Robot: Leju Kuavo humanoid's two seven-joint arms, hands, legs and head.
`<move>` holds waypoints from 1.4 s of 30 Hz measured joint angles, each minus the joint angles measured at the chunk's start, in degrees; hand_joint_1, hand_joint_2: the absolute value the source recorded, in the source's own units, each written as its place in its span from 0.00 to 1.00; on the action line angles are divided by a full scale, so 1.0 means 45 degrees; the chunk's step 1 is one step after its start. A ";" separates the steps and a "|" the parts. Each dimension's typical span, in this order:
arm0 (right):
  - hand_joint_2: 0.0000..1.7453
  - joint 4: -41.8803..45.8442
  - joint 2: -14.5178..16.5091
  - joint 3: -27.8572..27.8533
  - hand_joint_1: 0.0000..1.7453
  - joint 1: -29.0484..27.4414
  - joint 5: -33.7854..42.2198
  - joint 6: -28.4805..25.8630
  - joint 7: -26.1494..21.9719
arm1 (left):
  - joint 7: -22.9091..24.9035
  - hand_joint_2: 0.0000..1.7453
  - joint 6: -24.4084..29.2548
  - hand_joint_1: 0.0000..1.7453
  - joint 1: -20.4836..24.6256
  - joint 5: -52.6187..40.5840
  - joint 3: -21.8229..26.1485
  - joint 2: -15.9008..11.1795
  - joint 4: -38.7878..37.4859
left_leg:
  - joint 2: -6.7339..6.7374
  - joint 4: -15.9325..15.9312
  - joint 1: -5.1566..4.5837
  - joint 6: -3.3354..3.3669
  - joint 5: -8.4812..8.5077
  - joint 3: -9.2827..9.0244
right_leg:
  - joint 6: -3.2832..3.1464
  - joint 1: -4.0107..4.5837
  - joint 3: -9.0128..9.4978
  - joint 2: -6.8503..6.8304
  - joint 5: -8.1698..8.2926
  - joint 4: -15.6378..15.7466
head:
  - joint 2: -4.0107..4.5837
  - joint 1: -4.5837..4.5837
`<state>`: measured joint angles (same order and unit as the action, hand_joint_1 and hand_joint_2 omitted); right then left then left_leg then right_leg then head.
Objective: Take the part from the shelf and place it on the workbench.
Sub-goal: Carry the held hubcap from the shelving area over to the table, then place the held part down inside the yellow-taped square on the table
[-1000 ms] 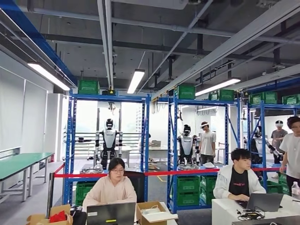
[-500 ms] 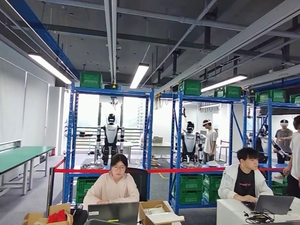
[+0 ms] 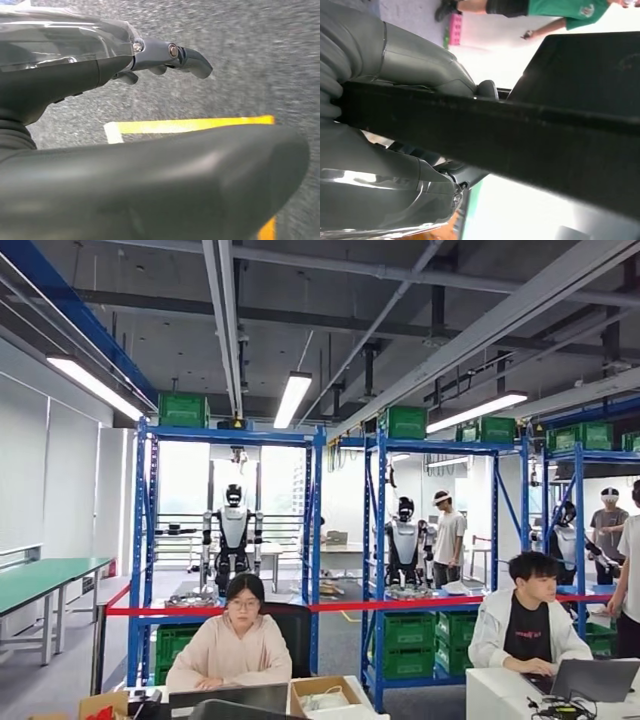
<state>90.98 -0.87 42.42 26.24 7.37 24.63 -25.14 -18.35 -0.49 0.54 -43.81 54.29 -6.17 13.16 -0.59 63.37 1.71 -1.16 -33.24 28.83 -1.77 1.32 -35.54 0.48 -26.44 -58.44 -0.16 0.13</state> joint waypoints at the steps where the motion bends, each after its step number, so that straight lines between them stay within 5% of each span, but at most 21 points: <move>1: 1.00 -0.0001 0.0006 0.0007 1.00 0.0032 0.0004 0.0000 0.0001 | -0.0010 1.00 -0.0007 0.00 0.0023 -0.0008 0.0015 0.0007 0.0000 | 0.0006 0.0657 -0.0007 -0.0001 -0.0168 0.0407 | -0.0055 -0.0017 0.0185 -0.0009 -0.0095 0.0075 | -0.0002 -0.0005; 3: 1.00 -0.0037 0.0010 0.0030 1.00 0.0078 0.0005 0.0000 0.0018 | -0.0025 1.00 -0.0018 0.00 0.0027 -0.0025 0.0068 0.0012 0.0000 | 0.0005 0.1931 -0.0039 -0.0006 -0.0766 0.1454 | -0.0129 -0.0021 0.0446 0.0002 -0.0335 0.0101 | 0.0000 -0.0007; 5: 1.00 -0.0080 0.0010 0.0046 1.00 0.0075 0.0005 0.0000 0.0038 | -0.0038 1.00 -0.0024 0.00 -0.0018 -0.0056 0.0109 0.0020 0.0000 | 0.0008 0.2191 -0.0042 -0.0018 -0.1026 0.2121 | -0.0129 -0.0021 0.0767 0.0051 -0.0610 0.0099 | 0.0004 -0.0010; 6: 1.00 -0.0093 0.0010 0.0050 1.00 0.0074 0.0005 0.0000 0.0041 | -0.0045 1.00 -0.0027 0.00 -0.0031 -0.0080 0.0115 0.0023 0.0000 | 0.0012 0.1816 -0.0038 -0.0031 -0.0756 0.2211 | -0.0107 -0.0023 0.0984 0.0071 -0.0769 0.0095 | 0.0005 -0.0010; 8: 1.00 -0.0115 0.0004 0.0056 1.00 0.0085 0.0005 0.0000 0.0045 | -0.0052 1.00 -0.0025 0.00 -0.0047 -0.0122 0.0123 0.0028 0.0000 | 0.0017 0.0534 -0.0041 -0.0033 0.0616 0.2190 | -0.0009 -0.0013 0.1464 0.0072 -0.1146 0.0066 | 0.0006 -0.0011; 10: 1.00 -0.0147 0.0001 0.0067 1.00 0.0113 -0.0018 -0.0008 0.0073 | -0.0031 1.00 -0.0033 0.00 -0.0054 -0.0155 0.0137 0.0051 0.0000 | 0.0027 -0.0287 -0.0103 0.0068 0.1587 0.2191 | 0.0140 0.0004 0.1626 0.0087 -0.1421 0.0013 | 0.0001 -0.0007; 14: 1.00 -0.0153 0.0006 0.0069 1.00 0.0289 -0.0425 -0.0298 0.0181 | 0.0115 1.00 -0.0035 0.00 -0.0054 -0.0352 0.0182 0.0077 0.0000 | 0.0022 -0.0457 -0.0147 0.0345 0.1577 0.2179 | 0.0384 -0.0049 0.1539 0.0101 -0.1726 -0.0133 | -0.0008 0.0002; 16: 1.00 -0.0153 0.0005 0.0070 1.00 0.0582 -0.1103 -0.0735 0.0299 | 0.0264 1.00 -0.0015 0.00 -0.0004 -0.0484 0.0236 0.0079 0.0000 | 0.0025 -0.0527 -0.0105 0.0451 0.1471 0.2023 | 0.0527 -0.0105 0.1006 0.0067 -0.2195 -0.1167 | -0.0011 0.0004; 19: 1.00 -0.0294 0.0005 0.0086 1.00 0.1032 -0.1943 -0.1154 0.0433 | 0.0435 1.00 0.0009 0.00 0.0062 -0.0646 0.0305 0.0082 0.0000 | 0.0028 -0.0546 -0.0103 0.0494 0.1283 0.1845 | 0.0669 -0.0203 -0.0620 0.0045 -0.2708 -0.3532 | -0.0006 0.0006; 21: 1.00 -0.0456 0.0053 0.0129 1.00 0.1393 -0.2408 -0.1311 0.0544 | 0.0521 1.00 0.0007 0.00 0.0069 -0.0761 0.0352 0.0084 0.0000 | 0.0017 -0.0546 -0.0108 0.0479 0.1140 0.1653 | 0.0676 -0.0217 -0.0968 0.0042 -0.2000 -0.3370 | -0.0004 0.0006; 23: 1.00 -0.0579 0.0209 0.0210 1.00 0.1890 -0.2779 -0.1384 0.0726 | 0.0614 1.00 -0.0022 0.00 0.0097 -0.0928 0.0425 0.0091 0.0000 | 0.0005 -0.0575 -0.0112 0.0437 0.0989 0.1400 | 0.0574 -0.0177 -0.0551 0.0048 -0.0810 -0.1831 | 0.0000 0.0004; 25: 1.00 -0.0666 0.0460 0.0328 1.00 0.2435 -0.3082 -0.1394 0.0990 | 0.0732 1.00 -0.0076 0.00 0.0179 -0.1128 0.0475 0.0108 0.0000 | -0.0004 -0.0633 -0.0096 0.0354 0.0914 0.1270 | 0.0402 -0.0080 -0.0189 0.0057 -0.0184 -0.0753 | -0.0005 0.0012; 30: 1.00 -0.0966 0.1305 0.0827 1.00 0.3746 -0.4049 -0.1418 0.1808 | 0.1137 1.00 -0.0242 0.00 0.0294 -0.1563 0.0477 0.0183 0.0000 | 0.0033 -0.0504 -0.0064 0.0060 0.0679 0.1350 | 0.0062 -0.0075 0.0193 0.0044 -0.0193 0.0068 | -0.0010 0.0023; 33: 1.00 -0.1539 0.1794 0.1352 1.00 0.4539 -0.4866 -0.1546 0.2360 | 0.1343 1.00 -0.0305 0.00 0.0325 -0.1776 0.0475 0.0202 0.0000 | 0.0040 0.1442 -0.0066 -0.0026 -0.0142 0.2349 | -0.0056 -0.0088 0.0376 0.0007 -0.0213 0.0257 | -0.0006 0.0022; 35: 1.00 -0.2176 0.2094 0.1757 1.00 0.5013 -0.5659 -0.1725 0.2809 | 0.1444 1.00 -0.0373 0.00 0.0318 -0.1929 0.0474 0.0237 0.0000 | 0.0041 0.2351 -0.0039 -0.0110 -0.0224 0.2959 | -0.0077 -0.0079 0.0416 0.0010 -0.0271 0.0224 | -0.0001 0.0022; 36: 1.00 -0.2538 0.2249 0.1942 1.00 0.5248 -0.6019 -0.1821 0.3010 | 0.1467 1.00 -0.0408 0.00 0.0320 -0.1995 0.0472 0.0264 0.0000 | 0.0045 0.2167 -0.0010 -0.0152 0.0065 0.2967 | -0.0064 -0.0082 0.0435 0.0017 -0.0316 0.0187 | 0.0001 0.0021; 39: 1.00 -0.3835 0.2800 0.2380 1.00 0.6124 -0.6763 -0.2111 0.3427 | 0.1473 1.00 -0.0486 0.00 0.0395 -0.2183 0.0470 0.0344 -0.0002 | 0.0068 0.0127 0.0092 -0.0249 0.1227 0.2175 | 0.0088 -0.0074 0.0416 0.0041 -0.0570 -0.0120 | 0.0006 0.0017; 42: 1.00 -0.5466 0.3301 0.2657 1.00 0.6983 -0.7486 -0.2413 0.3715 | 0.1435 1.00 -0.0589 0.00 0.0482 -0.2448 0.0463 0.0418 -0.0005 | 0.0032 -0.0457 0.0041 -0.0091 0.1331 0.1934 | 0.0226 -0.0019 0.0329 0.0053 -0.0707 -0.0329 | 0.0006 0.0033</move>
<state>66.38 13.98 54.38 57.66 -26.32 13.77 -8.42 -11.90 -3.14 2.71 -54.82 56.37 -4.29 13.14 -0.45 61.31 1.89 -1.56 -27.26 37.54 -0.76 1.24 -34.06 0.72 -29.62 -59.92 -0.13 0.27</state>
